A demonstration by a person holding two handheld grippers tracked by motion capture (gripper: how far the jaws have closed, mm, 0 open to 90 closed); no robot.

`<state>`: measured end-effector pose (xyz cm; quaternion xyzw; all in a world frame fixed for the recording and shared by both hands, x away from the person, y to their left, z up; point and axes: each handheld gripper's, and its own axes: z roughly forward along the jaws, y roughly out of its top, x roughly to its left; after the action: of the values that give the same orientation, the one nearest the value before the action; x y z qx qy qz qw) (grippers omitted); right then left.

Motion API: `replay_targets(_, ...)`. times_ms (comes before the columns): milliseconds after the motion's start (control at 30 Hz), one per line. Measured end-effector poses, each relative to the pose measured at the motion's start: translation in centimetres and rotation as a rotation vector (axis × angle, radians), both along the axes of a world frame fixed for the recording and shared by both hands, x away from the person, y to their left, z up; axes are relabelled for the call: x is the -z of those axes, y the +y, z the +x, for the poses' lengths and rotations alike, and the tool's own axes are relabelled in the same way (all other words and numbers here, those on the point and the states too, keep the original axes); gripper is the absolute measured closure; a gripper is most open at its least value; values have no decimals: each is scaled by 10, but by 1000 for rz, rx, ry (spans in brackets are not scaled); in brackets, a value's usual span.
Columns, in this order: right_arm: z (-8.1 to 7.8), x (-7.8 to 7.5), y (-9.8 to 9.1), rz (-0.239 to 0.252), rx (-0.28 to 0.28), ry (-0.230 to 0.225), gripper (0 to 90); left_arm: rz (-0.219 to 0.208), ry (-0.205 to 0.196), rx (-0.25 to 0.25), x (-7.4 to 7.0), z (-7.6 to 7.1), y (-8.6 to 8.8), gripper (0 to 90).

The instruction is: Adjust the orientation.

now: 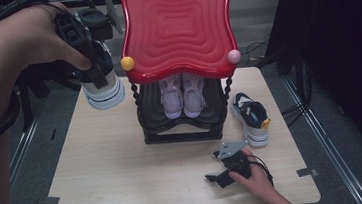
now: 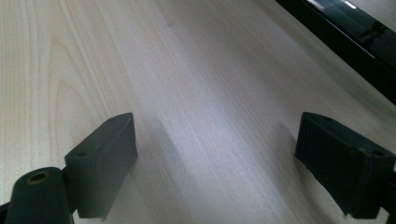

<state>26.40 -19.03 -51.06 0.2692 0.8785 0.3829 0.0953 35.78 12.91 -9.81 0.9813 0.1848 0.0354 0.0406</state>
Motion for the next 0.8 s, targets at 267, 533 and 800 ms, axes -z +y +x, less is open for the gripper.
replay_targets(267,0,0,0,0,0,0,117,-3,-37,1,-14,-3,-8,723)
replay_targets(533,0,0,0,-2,-6,1,118,24,-94,13,-26,-3,-19,723)
replay_targets(800,0,0,0,-2,-9,0,118,28,-140,53,-31,-3,-32,724)
